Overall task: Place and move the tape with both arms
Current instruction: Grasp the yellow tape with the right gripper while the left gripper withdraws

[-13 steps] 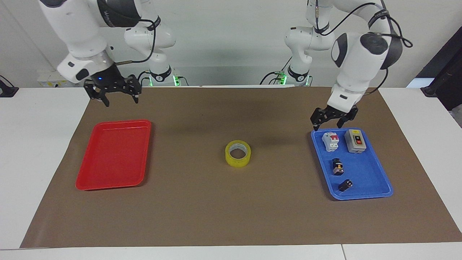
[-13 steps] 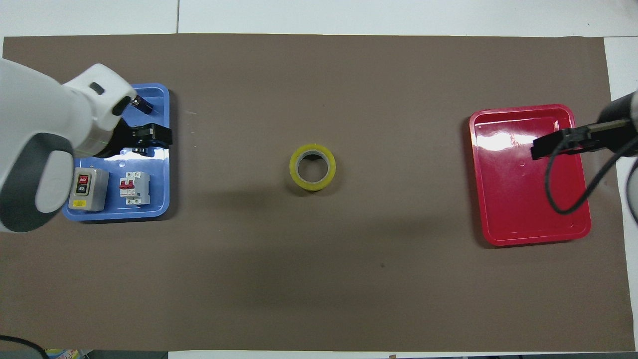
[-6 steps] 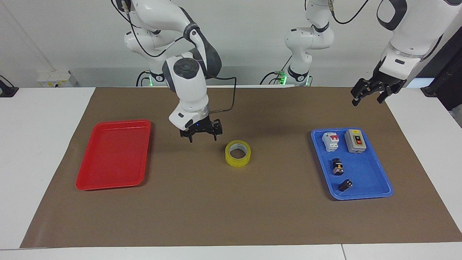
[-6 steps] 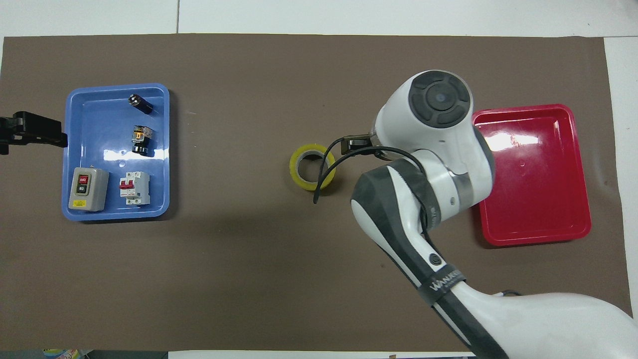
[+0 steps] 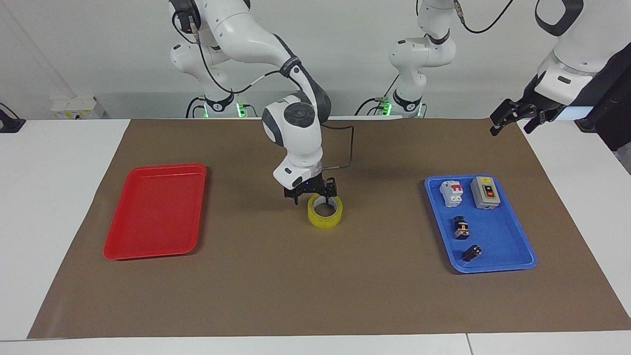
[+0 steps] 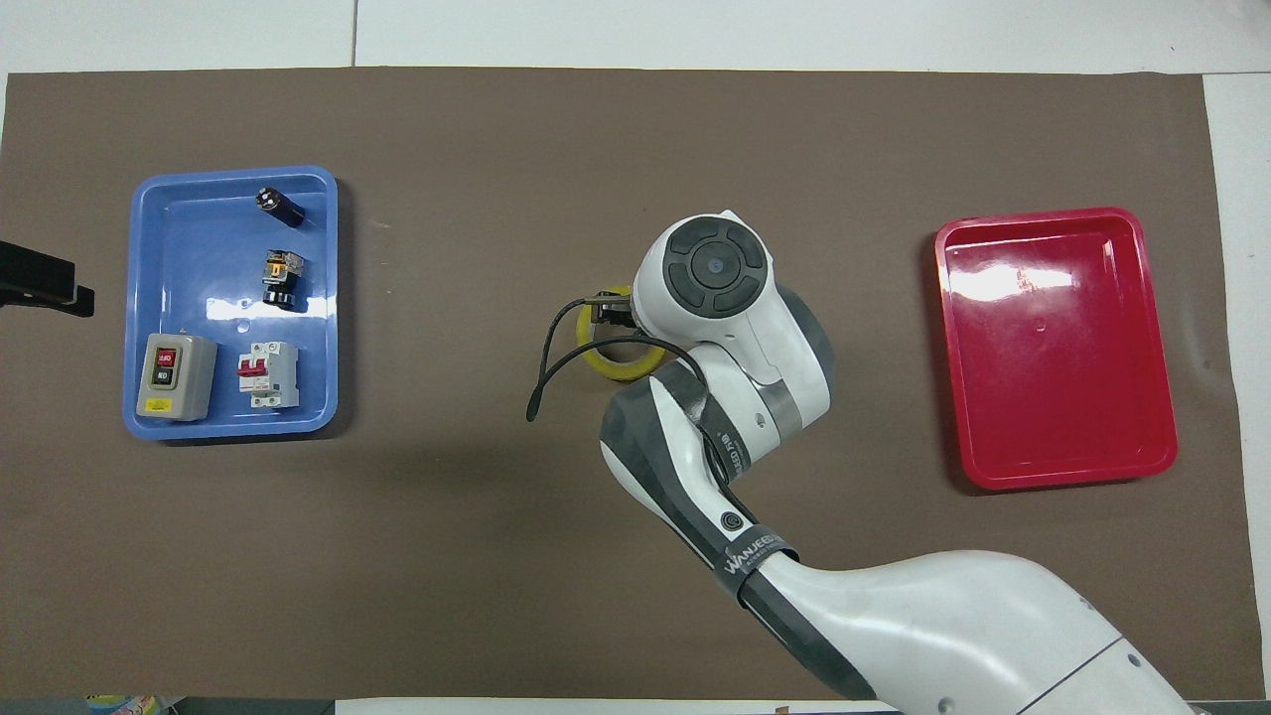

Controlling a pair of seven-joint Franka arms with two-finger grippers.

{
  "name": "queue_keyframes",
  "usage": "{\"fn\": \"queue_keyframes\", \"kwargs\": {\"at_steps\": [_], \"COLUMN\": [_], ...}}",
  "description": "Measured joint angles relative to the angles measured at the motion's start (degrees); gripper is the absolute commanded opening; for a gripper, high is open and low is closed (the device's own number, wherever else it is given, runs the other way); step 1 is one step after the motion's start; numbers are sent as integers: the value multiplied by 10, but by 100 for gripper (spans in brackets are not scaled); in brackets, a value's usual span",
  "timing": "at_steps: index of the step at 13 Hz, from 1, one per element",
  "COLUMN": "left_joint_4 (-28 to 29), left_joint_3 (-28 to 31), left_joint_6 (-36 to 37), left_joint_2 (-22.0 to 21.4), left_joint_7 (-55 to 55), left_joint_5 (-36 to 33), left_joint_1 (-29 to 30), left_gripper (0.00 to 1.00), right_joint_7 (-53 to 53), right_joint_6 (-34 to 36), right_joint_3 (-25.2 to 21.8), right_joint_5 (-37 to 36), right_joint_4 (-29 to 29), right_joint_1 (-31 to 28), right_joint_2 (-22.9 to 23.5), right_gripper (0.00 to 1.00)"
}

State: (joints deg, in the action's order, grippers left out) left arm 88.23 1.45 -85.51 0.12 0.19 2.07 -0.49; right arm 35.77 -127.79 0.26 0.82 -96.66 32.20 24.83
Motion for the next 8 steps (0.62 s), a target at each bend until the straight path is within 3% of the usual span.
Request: {"fn": "queue_keyframes", "kwargs": {"at_steps": [5,8], "left_joint_4": [5,7], "left_joint_3": [-8,-10], "left_joint_6": [3,4], "left_joint_2": [-1,-2], "left_joint_7": [1,1], "left_joint_5": [0,-2], "left_joint_1": [-6,-20], "left_gripper": [100,100], "right_joint_7": [0,0], "right_joint_6": [-36,-52], "right_joint_3": [-1,-1], "right_joint_5": [-16,-20], "right_joint_4": [-24,-33], "right_joint_1": [7,9], "right_joint_2": [11,20], "right_gripper": [98,86]}}
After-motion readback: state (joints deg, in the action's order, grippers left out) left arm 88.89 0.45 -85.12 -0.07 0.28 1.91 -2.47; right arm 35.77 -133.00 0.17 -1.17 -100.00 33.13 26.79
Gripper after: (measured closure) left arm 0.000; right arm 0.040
